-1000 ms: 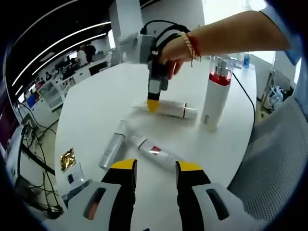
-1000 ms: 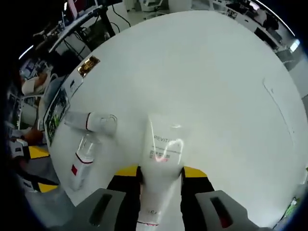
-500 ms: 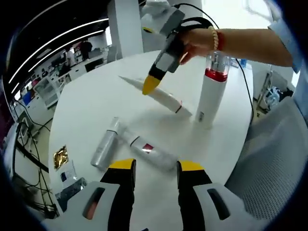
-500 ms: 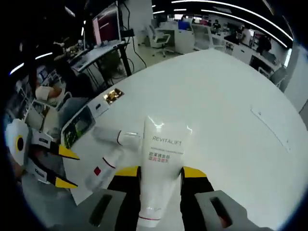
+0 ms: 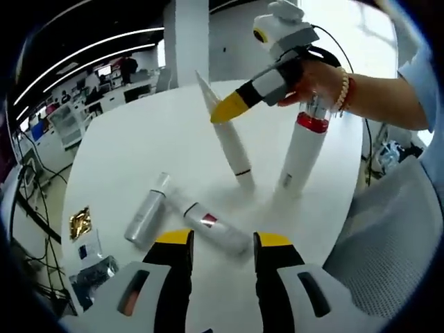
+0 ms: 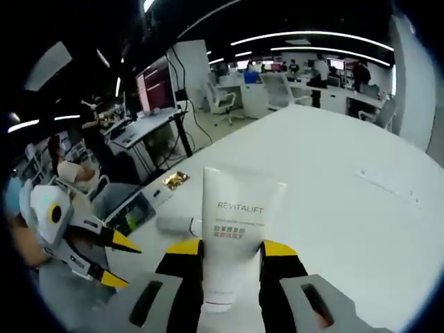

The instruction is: Arrange the skincare products in the storage area until every visible bottle or jar stands upright without overlapping.

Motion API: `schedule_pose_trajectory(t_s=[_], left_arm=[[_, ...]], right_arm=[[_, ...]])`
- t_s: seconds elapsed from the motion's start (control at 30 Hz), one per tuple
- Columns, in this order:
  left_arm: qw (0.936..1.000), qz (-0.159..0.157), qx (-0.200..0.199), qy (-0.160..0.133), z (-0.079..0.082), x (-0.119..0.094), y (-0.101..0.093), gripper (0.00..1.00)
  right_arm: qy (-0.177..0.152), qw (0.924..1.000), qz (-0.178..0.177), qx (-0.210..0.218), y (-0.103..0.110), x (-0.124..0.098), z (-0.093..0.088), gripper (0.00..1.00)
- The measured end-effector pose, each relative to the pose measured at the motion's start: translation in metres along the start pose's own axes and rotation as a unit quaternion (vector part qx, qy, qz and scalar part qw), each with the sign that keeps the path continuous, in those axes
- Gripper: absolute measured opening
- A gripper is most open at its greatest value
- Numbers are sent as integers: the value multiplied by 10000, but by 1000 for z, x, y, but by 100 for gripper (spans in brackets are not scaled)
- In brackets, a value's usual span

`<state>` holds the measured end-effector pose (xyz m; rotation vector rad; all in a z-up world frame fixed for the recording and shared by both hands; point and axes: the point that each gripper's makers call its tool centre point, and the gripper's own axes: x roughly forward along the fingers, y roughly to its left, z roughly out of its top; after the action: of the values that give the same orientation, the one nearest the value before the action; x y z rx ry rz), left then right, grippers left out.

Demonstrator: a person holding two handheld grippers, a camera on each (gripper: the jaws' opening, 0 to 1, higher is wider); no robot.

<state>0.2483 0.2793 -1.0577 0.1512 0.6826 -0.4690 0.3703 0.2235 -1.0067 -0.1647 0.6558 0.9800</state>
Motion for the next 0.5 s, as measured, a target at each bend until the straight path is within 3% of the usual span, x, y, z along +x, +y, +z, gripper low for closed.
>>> schedule_pose_trajectory(t_s=[0.27,0.5], left_arm=[[9997,-99,-107,-179,7,1,-1,31],[9958,-233,-435,-766,29,-7,-2,32]], right_arm=[[-355,9989,-74,-307,13,-15,19,23],[-566,9958,235,-681,48,-24,40,23]])
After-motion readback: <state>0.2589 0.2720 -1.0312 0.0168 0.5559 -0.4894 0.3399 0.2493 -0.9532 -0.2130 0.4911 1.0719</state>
